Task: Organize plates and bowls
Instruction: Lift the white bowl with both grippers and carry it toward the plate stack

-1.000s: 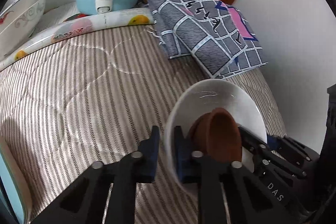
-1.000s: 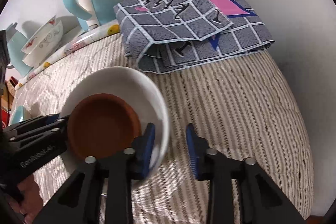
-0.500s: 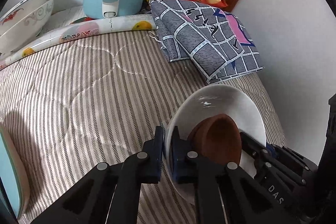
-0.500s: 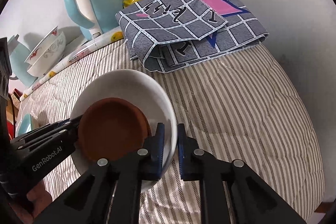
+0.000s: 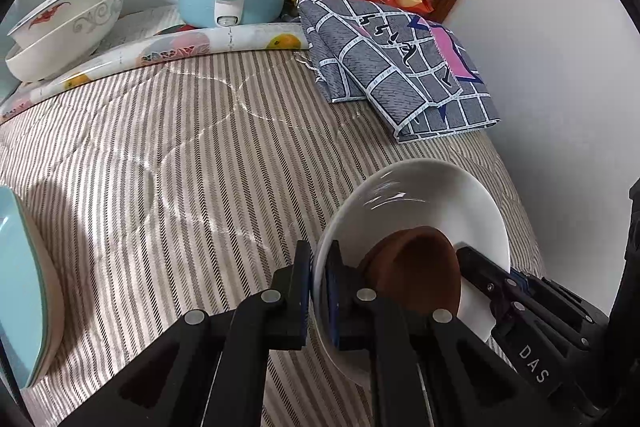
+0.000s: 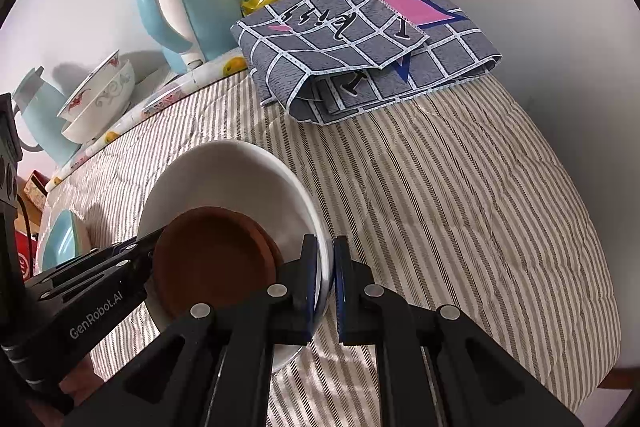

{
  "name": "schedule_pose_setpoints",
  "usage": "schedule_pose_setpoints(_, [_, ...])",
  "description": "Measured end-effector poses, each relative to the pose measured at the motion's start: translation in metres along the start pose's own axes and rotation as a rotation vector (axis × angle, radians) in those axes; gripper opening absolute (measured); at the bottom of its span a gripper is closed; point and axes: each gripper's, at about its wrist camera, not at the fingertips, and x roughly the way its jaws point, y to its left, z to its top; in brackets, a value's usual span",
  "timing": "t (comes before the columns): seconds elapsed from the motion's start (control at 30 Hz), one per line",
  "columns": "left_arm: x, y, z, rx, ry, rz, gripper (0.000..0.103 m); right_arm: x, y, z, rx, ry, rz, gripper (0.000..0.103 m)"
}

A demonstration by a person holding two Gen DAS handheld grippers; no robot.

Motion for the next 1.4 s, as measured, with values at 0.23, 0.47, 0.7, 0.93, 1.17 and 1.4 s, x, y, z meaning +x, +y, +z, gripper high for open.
schedule_pose_setpoints(0.23, [-0.017,0.001,-0.002,0.001,-0.024,-0.004,0.008,-0.016,0.007,-0.003,-0.005,-0.025,-0.001,0.008])
schedule_pose_setpoints(0.47, [-0.033,0.005,-0.005,-0.003,-0.046,-0.004,0.008,-0.029,0.015,-0.005,-0.017,-0.042,0.004,0.008])
schedule_pose_setpoints(0.7, [-0.044,0.008,-0.008,-0.004,-0.062,-0.004,0.008,-0.039,0.02,-0.008,-0.02,-0.056,0.011,0.008])
schedule_pose_setpoints(0.93, [-0.054,0.013,-0.008,-0.008,-0.07,-0.005,0.008,-0.045,0.026,-0.008,-0.026,-0.064,0.016,0.008])
schedule_pose_setpoints(1.17, [-0.06,0.019,-0.009,-0.015,-0.078,-0.005,0.008,-0.047,0.032,-0.009,-0.035,-0.067,0.02,0.008])
schedule_pose_setpoints(1.4, [-0.07,0.023,-0.007,-0.016,-0.097,-0.007,0.008,-0.056,0.04,-0.008,-0.041,-0.084,0.023,0.008])
